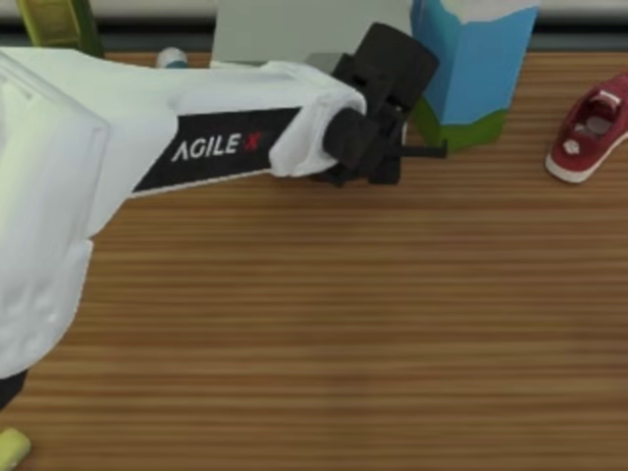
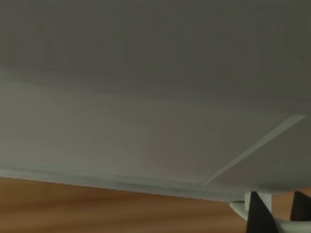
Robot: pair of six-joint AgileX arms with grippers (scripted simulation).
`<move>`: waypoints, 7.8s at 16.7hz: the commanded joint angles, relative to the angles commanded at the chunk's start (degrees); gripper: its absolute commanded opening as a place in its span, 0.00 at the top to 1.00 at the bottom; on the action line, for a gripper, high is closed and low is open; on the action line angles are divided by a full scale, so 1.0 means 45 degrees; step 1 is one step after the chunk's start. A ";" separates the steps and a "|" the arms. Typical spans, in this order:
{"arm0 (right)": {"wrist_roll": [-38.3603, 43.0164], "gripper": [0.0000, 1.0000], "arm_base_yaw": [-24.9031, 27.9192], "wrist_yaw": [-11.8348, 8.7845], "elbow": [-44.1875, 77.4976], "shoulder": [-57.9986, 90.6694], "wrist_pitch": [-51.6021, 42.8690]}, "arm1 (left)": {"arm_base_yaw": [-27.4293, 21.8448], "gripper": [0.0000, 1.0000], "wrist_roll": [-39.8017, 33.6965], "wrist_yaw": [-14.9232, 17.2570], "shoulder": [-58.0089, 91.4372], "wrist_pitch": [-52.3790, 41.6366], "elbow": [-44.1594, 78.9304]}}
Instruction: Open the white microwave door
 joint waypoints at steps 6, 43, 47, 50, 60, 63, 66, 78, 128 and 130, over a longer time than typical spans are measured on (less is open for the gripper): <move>0.0000 0.00 0.0000 0.0000 0.0000 0.0000 0.0000 | 0.0000 1.00 0.0000 0.0000 0.0000 0.0000 0.0000; 0.0000 0.00 0.0000 0.0000 0.0000 0.0000 0.0000 | 0.0056 1.00 0.1019 0.0790 -0.0763 0.0873 -0.1463; 0.0000 0.00 0.0000 0.0000 0.0000 0.0000 0.0000 | 0.0208 1.00 0.1595 0.1153 -0.1292 0.1378 -0.2092; 0.0000 0.00 0.0000 0.0000 0.0000 0.0000 0.0000 | 0.0239 1.00 0.1693 0.1212 -0.1335 0.1416 -0.2233; 0.0000 0.00 0.0000 0.0000 0.0000 0.0000 0.0000 | 0.0239 1.00 0.1693 0.1212 -0.1335 0.1416 -0.2233; 0.0000 0.00 0.0000 0.0000 0.0000 0.0000 0.0000 | 0.0239 1.00 0.1693 0.1212 -0.1335 0.1416 -0.2233; 0.0000 0.00 0.0000 0.0000 0.0000 0.0000 0.0000 | 0.0239 1.00 0.1693 0.1212 -0.1335 0.1416 -0.2233; 0.0000 0.00 0.0000 0.0000 0.0000 0.0000 0.0000 | 0.0269 1.00 0.2048 0.1548 -0.1609 0.1678 -0.2659; 0.0000 0.00 0.0000 0.0000 0.0000 0.0000 0.0000 | 0.0561 1.00 0.3168 0.2375 -0.2354 0.2329 -0.3850; 0.0000 0.00 0.0000 0.0000 0.0000 0.0000 0.0000 | 0.0561 1.00 0.3168 0.2375 -0.2354 0.2329 -0.3850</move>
